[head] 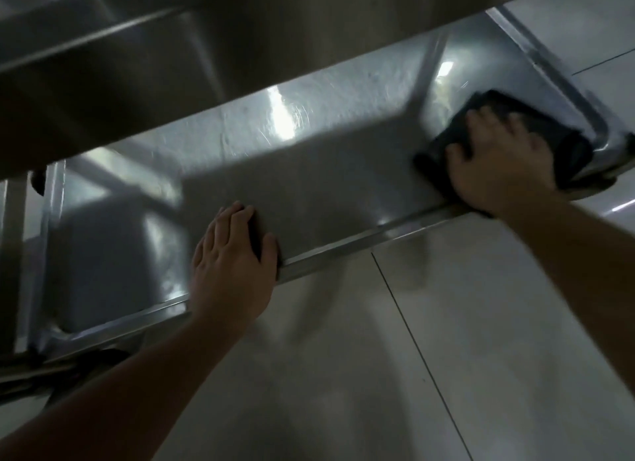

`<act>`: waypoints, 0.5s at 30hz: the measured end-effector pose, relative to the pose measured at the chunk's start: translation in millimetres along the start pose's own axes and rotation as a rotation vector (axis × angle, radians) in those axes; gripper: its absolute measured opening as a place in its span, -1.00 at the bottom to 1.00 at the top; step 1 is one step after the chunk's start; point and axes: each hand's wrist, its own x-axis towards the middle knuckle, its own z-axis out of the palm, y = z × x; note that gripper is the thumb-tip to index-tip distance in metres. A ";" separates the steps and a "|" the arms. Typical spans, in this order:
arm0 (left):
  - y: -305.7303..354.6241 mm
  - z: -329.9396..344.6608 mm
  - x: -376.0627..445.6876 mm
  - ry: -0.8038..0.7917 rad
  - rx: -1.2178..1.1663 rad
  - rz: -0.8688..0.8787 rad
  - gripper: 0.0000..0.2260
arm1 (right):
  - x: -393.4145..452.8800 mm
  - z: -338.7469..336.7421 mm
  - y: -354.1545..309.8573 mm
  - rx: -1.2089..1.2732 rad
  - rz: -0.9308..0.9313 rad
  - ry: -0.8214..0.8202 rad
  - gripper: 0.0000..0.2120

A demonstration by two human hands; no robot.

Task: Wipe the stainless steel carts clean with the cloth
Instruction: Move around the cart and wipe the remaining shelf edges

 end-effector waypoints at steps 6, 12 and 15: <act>-2.0 0.3 1.0 -0.006 -0.004 0.023 -0.55 | -69.5 40.6 -123.4 -0.070 -0.615 -0.159 -0.38; -6.2 -0.4 0.5 -0.001 -0.001 0.045 -0.54 | 18.8 16.0 -33.6 -0.059 -0.337 -0.023 -0.40; -4.2 0.0 0.2 0.006 -0.014 0.040 -0.54 | 60.1 -7.5 46.0 -0.040 -0.036 -0.002 -0.33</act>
